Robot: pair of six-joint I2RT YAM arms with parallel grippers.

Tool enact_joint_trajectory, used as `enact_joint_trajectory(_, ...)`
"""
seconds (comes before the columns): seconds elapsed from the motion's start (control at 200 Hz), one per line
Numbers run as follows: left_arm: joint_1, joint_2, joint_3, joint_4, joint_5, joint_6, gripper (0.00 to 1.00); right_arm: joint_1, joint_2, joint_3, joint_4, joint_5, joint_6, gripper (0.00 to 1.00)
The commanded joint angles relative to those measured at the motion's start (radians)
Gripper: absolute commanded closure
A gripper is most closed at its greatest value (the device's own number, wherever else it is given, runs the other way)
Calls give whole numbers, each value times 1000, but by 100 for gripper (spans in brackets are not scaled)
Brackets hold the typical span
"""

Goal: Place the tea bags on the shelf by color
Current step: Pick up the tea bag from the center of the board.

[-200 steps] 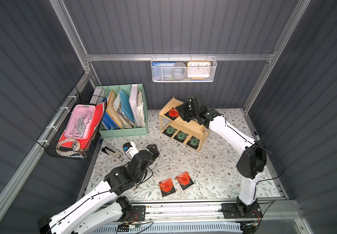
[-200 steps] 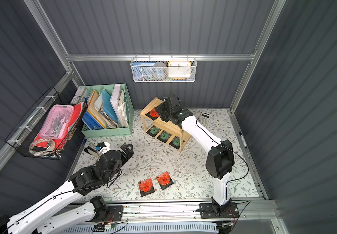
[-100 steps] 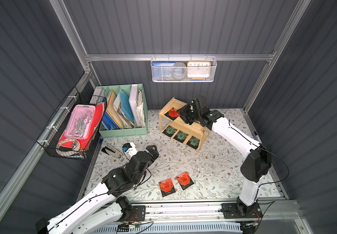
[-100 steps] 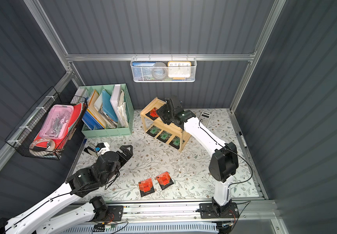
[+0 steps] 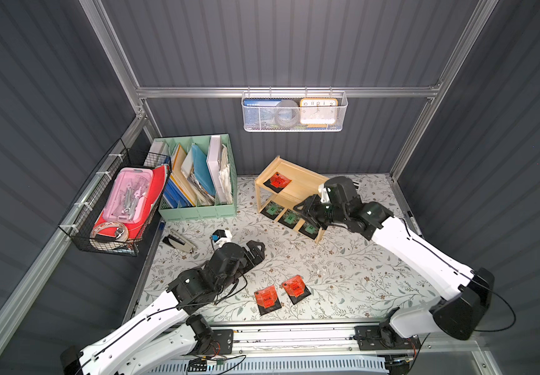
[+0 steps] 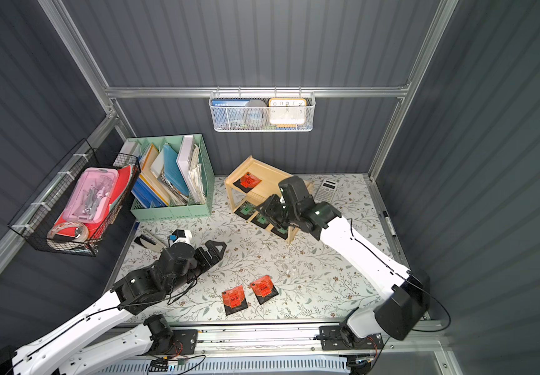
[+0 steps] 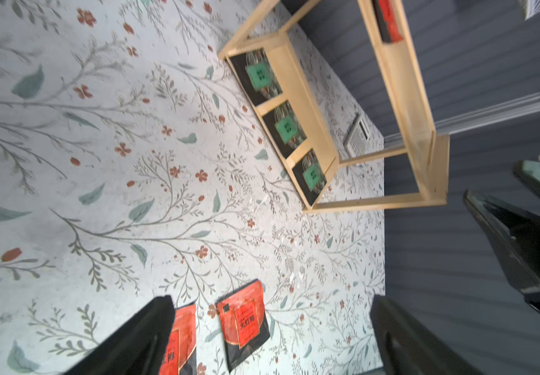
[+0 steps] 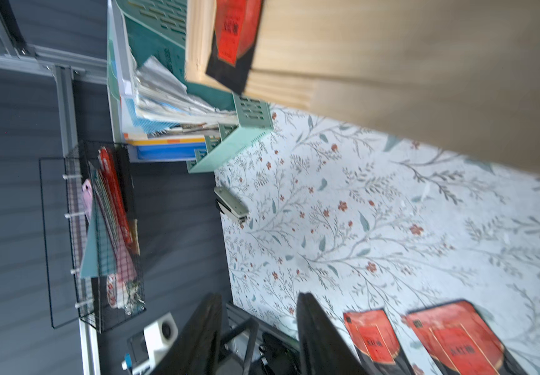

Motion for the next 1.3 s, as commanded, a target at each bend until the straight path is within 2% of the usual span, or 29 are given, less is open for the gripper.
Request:
enact_joint_trajectory(0.0, 3, 22, -56, 11, 141, -9, 0, 55, -88, -87, -80, 27, -30, 57)
enact_joint_trajectory(0.105, 3, 37, -98, 17, 174, -16, 0, 127, -176, -181, -112, 56, -36, 57)
enact_joint_trajectory(0.2, 1, 47, -130, 17, 171, -69, 0, 187, -241, -277, -113, 71, -30, 57)
enact_joint_trajectory(0.41, 1, 83, -187, 20, 205, -144, 0, 288, -288, -438, -54, 84, -64, 57)
enact_joint_trajectory(0.705, 0, 146, -235, 50, 260, -195, 0, 371, -143, -536, 145, 1, -127, 59)
enact_joint_trajectory(0.985, 1, 97, -323, 112, 288, -261, 7, 410, -6, -540, 231, -58, -142, 59)
enact_joint_trajectory(1.291, 1, 157, -343, 168, 325, -259, 10, 420, 57, -543, 273, -67, -132, 59)
